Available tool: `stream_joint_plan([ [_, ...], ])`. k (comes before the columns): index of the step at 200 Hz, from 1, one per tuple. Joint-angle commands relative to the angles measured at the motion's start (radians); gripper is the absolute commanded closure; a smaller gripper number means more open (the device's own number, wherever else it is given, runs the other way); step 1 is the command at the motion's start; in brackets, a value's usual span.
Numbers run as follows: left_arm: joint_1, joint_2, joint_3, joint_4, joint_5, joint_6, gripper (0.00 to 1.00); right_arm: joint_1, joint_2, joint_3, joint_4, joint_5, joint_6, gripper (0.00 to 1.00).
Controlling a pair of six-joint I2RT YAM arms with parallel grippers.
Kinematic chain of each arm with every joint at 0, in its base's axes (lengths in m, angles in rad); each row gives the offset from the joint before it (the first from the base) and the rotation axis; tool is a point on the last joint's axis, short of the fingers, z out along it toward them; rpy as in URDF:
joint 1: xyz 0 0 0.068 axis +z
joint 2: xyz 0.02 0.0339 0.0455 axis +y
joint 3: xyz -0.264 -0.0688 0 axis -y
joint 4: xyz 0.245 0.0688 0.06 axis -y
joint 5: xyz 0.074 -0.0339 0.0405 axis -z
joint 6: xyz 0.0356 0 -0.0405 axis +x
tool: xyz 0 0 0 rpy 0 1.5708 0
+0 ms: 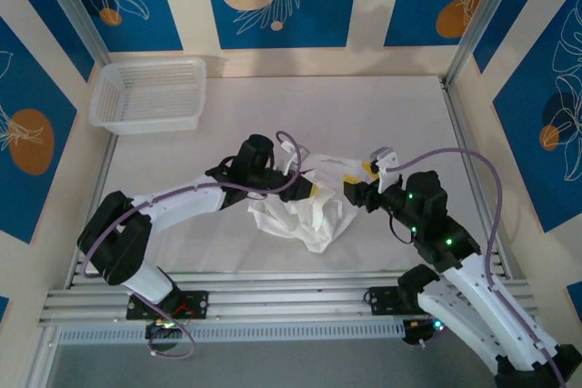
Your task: Fold the inside-out t-shirt
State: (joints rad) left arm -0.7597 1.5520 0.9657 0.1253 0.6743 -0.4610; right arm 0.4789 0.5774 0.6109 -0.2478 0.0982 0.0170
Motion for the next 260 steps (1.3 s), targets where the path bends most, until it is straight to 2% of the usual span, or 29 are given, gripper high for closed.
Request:
stream_joint_plan([
  [1,-0.009,0.009,0.007,0.019,0.024,0.040,1.00,-0.081,0.033,-0.052,-0.015,-0.223,-0.279,0.33],
  [15,-0.008,0.004,0.007,0.007,0.021,0.051,1.00,-0.147,0.053,-0.083,-0.029,-0.333,-0.383,0.37],
  [25,-0.009,-0.001,0.006,0.000,0.021,0.061,1.00,-0.173,0.075,-0.094,-0.033,-0.352,-0.429,0.39],
  [45,-0.009,-0.011,0.013,-0.021,0.022,0.084,1.00,-0.185,0.130,-0.082,-0.083,-0.388,-0.526,0.39],
  [65,-0.008,-0.017,0.024,-0.042,0.022,0.109,1.00,-0.187,0.172,-0.086,-0.109,-0.498,-0.635,0.40],
  [102,-0.009,-0.015,0.024,-0.033,0.046,0.119,1.00,-0.165,0.213,-0.136,0.114,-0.620,-0.611,0.41],
  [147,-0.008,-0.027,0.022,-0.022,0.055,0.117,1.00,-0.132,0.344,-0.104,0.170,-0.634,-0.672,0.51],
  [156,-0.009,-0.030,0.022,-0.023,0.051,0.117,1.00,-0.125,0.359,-0.098,0.172,-0.630,-0.678,0.58],
  [174,-0.008,-0.033,0.022,-0.026,0.044,0.116,1.00,-0.112,0.364,-0.094,0.188,-0.631,-0.680,0.85],
  [193,-0.009,-0.058,0.008,-0.011,0.009,0.105,1.00,-0.081,0.340,-0.096,0.228,-0.621,-0.644,1.00],
  [203,-0.009,-0.096,-0.011,0.017,-0.010,0.101,0.93,-0.054,0.323,-0.092,0.264,-0.592,-0.579,1.00],
  [213,-0.008,-0.148,-0.034,0.043,-0.043,0.103,0.82,-0.020,0.307,-0.077,0.304,-0.550,-0.493,1.00],
  [229,-0.008,-0.257,-0.070,0.047,-0.156,0.119,0.68,0.054,0.289,-0.016,0.341,-0.413,-0.361,1.00],
  [241,-0.010,-0.355,-0.107,0.042,-0.264,0.136,0.56,0.105,0.295,0.070,0.358,-0.218,-0.196,1.00],
  [247,-0.012,-0.401,-0.123,0.034,-0.316,0.146,0.51,0.117,0.307,0.135,0.335,-0.064,-0.081,1.00],
  [260,-0.021,-0.473,-0.147,0.015,-0.381,0.177,0.39,0.100,0.377,0.338,0.148,0.157,0.159,1.00],
])
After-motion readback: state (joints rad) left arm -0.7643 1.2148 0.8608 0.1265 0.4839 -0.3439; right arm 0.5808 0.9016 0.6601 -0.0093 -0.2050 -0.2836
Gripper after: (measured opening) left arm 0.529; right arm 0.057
